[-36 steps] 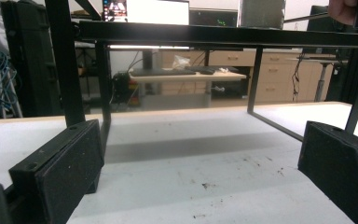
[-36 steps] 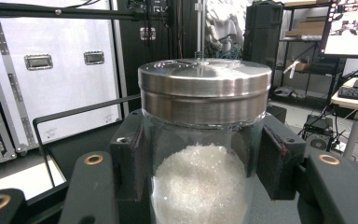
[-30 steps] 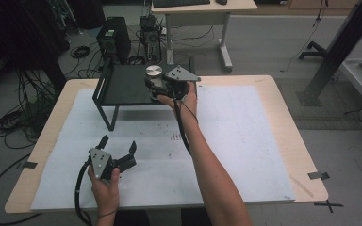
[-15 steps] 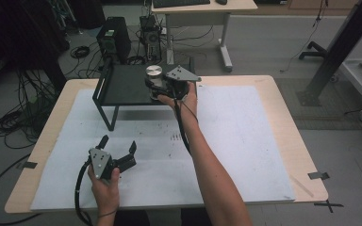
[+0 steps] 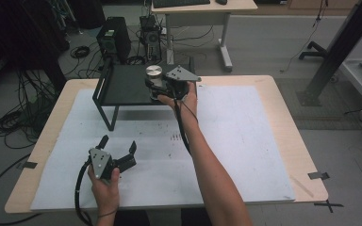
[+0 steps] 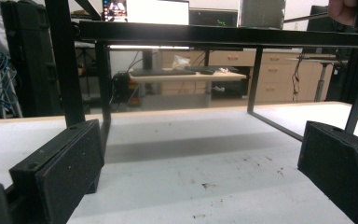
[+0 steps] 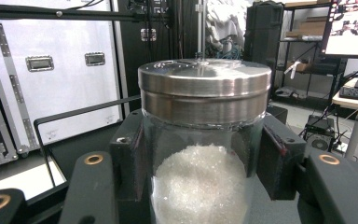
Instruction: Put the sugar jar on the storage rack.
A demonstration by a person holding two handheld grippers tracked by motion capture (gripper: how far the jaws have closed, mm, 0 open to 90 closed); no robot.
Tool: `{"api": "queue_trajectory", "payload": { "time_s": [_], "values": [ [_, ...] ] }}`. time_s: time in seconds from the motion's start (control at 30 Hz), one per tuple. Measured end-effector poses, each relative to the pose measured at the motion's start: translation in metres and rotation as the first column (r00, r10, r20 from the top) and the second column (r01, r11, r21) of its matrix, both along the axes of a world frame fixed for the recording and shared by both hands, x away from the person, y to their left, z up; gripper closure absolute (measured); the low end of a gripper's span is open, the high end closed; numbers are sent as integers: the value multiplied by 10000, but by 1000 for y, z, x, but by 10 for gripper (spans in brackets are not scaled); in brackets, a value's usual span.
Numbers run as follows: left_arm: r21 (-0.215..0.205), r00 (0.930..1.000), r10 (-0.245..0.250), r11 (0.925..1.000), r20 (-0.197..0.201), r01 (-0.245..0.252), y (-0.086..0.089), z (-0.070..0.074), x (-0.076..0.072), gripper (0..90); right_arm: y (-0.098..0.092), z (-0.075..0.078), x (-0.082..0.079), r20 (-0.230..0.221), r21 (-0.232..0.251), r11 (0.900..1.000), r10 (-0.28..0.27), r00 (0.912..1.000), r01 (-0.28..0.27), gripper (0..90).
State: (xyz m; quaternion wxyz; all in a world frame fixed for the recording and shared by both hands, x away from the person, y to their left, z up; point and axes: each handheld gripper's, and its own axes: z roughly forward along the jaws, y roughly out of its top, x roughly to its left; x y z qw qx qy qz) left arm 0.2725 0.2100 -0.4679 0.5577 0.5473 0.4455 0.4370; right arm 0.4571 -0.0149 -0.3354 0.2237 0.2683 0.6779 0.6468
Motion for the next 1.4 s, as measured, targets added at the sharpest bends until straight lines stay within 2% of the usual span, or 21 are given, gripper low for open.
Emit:
{"api": "queue_trajectory", "payload": {
  "time_s": [0.77, 1.17, 1.4],
  "values": [
    [-3, 10000, -1, 10000, 1, 1, 0, 0, 0, 6, 0, -1, 1, -11, 106, 9999, -14, 10000, 14, 432],
    [0, 10000, 0, 10000, -2, 0, 0, 0, 0, 6, -1, 0, 1, 29, 256, 9996, -128, 9999, 127, 229],
    [2, 10000, 1, 10000, 1, -1, 0, 0, 0, 6, 1, -2, 2, -87, 439, 9988, -224, 9997, 228, 42]
  ]
}}
